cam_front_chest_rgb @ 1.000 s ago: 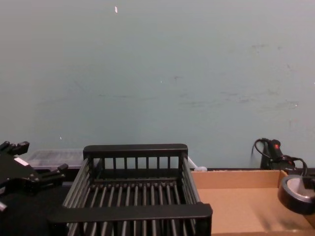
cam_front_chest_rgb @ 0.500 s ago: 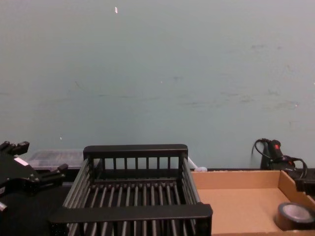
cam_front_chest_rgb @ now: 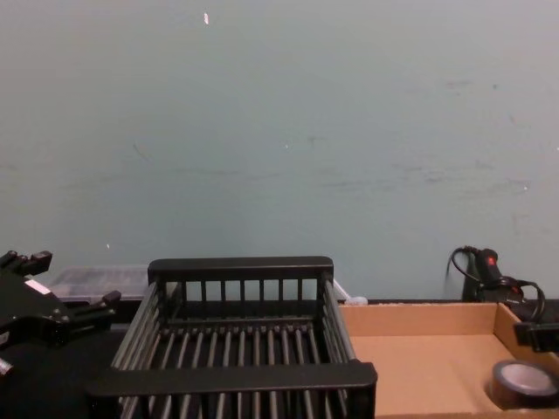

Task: Pick up the white tape and place it into the black box , Pick up the silver tape and place it into the brown box.

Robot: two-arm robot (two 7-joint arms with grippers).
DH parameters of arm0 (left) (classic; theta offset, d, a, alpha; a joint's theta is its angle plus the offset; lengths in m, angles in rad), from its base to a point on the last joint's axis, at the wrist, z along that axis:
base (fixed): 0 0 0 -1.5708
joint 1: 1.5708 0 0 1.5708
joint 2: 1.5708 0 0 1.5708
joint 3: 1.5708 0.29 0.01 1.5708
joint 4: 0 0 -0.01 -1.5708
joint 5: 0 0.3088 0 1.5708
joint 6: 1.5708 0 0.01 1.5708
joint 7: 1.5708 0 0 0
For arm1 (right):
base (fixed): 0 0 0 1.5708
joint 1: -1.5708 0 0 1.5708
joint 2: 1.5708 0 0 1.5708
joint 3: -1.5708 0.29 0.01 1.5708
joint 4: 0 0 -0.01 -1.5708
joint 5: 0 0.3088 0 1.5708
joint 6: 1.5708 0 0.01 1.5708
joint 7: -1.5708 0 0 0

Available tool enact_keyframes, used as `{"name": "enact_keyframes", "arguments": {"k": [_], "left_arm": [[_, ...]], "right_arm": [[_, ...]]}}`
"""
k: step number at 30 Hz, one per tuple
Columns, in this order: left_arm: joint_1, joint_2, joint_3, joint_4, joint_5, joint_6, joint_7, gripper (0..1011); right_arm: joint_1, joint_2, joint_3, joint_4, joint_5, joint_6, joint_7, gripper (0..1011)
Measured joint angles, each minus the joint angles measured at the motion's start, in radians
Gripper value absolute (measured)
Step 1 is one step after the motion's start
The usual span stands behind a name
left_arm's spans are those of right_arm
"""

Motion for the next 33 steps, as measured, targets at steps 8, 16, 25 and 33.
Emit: {"name": "enact_keyframes", "arguments": {"k": [8,16,25,33], "left_arm": [[0.000,0.000,0.000,0.000,0.000,0.000,0.000,1001],[0.000,0.000,0.000,0.000,0.000,0.000,0.000,1001],[0.000,0.000,0.000,0.000,0.000,0.000,0.000,1001],[0.000,0.000,0.000,0.000,0.000,0.000,0.000,1001]], "right_arm": [[-0.018,0.014,0.002,-0.031,0.006,0.000,0.026,1002],[-0.080,0.065,0.003,-0.119,0.036,0.001,0.080,1002],[-0.153,0.118,-0.014,-0.211,0.060,0.014,0.104,1002],[-0.195,0.165,-0.051,-0.264,0.073,0.016,0.131,1002]]}}
